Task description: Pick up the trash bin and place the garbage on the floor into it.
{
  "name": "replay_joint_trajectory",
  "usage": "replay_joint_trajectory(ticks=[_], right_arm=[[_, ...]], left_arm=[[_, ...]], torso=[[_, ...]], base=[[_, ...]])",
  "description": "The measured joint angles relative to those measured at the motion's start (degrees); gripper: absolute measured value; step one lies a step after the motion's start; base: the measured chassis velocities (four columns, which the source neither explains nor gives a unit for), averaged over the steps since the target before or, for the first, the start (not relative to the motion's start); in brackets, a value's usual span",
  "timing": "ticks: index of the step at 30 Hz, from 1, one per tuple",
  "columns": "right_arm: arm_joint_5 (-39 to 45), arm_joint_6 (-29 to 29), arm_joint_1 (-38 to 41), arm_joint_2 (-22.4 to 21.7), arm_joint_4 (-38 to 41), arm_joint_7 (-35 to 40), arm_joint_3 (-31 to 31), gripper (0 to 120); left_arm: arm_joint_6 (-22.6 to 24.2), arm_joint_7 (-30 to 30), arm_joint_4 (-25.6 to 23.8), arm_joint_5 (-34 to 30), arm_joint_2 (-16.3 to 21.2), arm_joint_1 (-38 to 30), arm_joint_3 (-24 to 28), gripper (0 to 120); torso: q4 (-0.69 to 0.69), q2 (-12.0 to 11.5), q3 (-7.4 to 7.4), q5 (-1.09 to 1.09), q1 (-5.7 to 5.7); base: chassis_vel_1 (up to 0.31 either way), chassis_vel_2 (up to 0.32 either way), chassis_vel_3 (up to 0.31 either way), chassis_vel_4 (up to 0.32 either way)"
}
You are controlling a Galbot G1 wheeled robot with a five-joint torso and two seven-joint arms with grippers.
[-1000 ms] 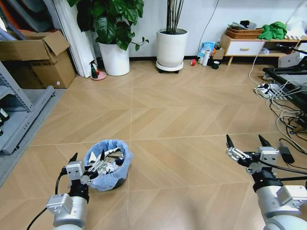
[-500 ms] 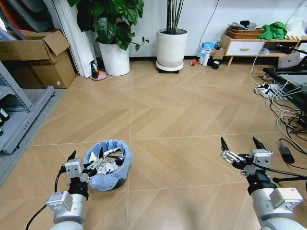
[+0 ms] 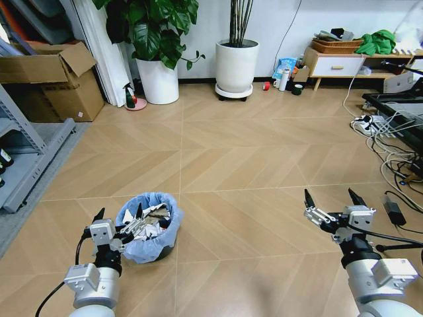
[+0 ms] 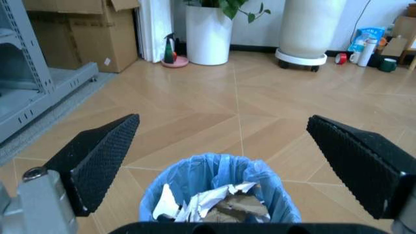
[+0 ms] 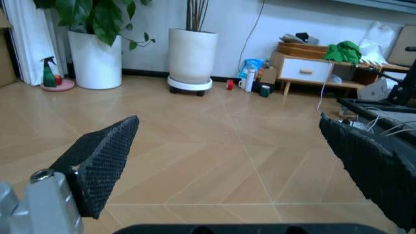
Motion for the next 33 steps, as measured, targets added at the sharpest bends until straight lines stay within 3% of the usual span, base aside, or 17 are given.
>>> replay_joint_trajectory(ticks=[33], right_arm=[[0.1,0.0,0.0,0.0,0.0,0.0,0.0,100]], left_arm=[[0.0,0.0,0.0,0.0,0.0,0.0,0.0,100]], torso=[[0.0,0.0,0.0,0.0,0.0]], base=[[0.0,0.0,0.0,0.0]])
